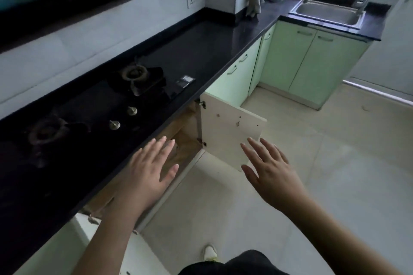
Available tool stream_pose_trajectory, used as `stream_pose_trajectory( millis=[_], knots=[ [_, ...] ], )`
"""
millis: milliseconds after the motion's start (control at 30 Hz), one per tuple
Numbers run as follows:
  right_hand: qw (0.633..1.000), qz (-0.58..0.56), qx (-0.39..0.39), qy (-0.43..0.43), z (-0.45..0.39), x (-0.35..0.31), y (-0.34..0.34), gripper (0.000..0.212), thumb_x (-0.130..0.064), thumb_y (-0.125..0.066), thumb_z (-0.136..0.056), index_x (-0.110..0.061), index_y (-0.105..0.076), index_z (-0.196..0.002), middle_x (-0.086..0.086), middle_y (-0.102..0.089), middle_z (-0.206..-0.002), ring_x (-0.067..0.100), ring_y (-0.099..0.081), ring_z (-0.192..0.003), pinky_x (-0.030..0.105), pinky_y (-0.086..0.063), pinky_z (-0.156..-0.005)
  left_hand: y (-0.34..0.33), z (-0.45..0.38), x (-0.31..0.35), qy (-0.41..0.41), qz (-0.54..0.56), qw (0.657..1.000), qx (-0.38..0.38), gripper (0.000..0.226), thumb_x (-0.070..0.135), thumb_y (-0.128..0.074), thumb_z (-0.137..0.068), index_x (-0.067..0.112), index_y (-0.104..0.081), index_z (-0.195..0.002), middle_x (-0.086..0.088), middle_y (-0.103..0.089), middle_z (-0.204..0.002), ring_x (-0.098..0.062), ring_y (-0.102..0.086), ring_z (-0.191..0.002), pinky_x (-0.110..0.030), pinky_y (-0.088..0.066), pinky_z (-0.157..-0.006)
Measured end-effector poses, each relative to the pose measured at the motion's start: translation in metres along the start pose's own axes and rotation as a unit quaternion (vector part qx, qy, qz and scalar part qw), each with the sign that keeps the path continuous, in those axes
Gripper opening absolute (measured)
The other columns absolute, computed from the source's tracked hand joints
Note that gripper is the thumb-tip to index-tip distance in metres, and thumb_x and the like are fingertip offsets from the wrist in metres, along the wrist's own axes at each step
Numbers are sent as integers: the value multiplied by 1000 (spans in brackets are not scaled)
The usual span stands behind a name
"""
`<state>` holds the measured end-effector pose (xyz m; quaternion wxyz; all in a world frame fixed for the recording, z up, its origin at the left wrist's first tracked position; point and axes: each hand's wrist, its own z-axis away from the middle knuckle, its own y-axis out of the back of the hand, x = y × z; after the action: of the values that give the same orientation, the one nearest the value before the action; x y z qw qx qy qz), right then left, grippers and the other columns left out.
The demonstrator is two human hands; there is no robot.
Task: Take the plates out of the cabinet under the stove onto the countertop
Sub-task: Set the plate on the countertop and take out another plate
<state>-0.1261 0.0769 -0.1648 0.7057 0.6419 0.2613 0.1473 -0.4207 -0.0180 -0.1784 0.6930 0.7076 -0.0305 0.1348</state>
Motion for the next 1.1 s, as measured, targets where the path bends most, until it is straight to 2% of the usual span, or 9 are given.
stream_pose_trajectory(
  millis=[200,333,533,800,867,1000,1100],
  knots=[
    [998,7,-20,57,-69,-19,6,67,-60,-4,-94,-33,-5,-154,-6,-7,-163,20,3,-150,37,4,-120,-4,-37,-22,26,-7,1000,-2,70,66,-10,-94,35,-3,-156,9,-3,-165,-9,5,-150,-34,0,-119],
    [994,9,-38,99,-105,-23,3,68,-61,-5,-93,-32,-8,-155,-5,-11,-163,22,-1,-150,42,-3,-122,2,-50,-29,49,-11,999,17,72,66,-9,-93,33,-11,-156,7,-9,-165,-13,-2,-151,-37,-5,-120],
    [984,22,-44,171,-174,-3,-7,63,-57,-14,-98,-30,-19,-154,-3,-25,-160,24,-15,-149,40,-8,-120,-6,-75,-27,110,-17,994,15,70,62,-14,-94,28,-22,-156,2,-20,-163,-17,-13,-150,-42,-15,-119],
    [955,0,-50,292,-282,34,-23,55,-45,-44,-97,-23,-39,-147,1,-44,-150,29,-37,-140,41,-22,-115,-25,-129,6,248,-24,969,5,72,60,-14,-93,24,-26,-155,-1,-25,-162,-21,-19,-149,-42,-21,-117],
    [946,0,-60,319,-304,40,-21,54,-43,-44,-98,-21,-40,-147,1,-43,-151,29,-36,-140,42,-24,-116,-26,-142,20,279,-14,960,13,70,58,-18,-94,23,-29,-154,-1,-27,-161,-22,-21,-149,-42,-21,-117],
    [924,2,-76,375,-337,40,-17,55,-42,-36,-100,-19,-35,-150,3,-36,-155,28,-28,-144,42,-18,-118,-28,-154,43,314,-28,949,28,64,51,-29,-96,16,-43,-148,-8,-40,-154,-29,-36,-142,-47,-34,-110],
    [912,-6,-82,401,-345,34,-16,56,-42,-35,-101,-19,-30,-152,2,-31,-158,28,-23,-146,40,-13,-119,-31,-149,54,336,-42,941,20,64,51,-30,-96,15,-45,-147,-10,-44,-152,-31,-39,-140,-49,-37,-108]
  ],
)
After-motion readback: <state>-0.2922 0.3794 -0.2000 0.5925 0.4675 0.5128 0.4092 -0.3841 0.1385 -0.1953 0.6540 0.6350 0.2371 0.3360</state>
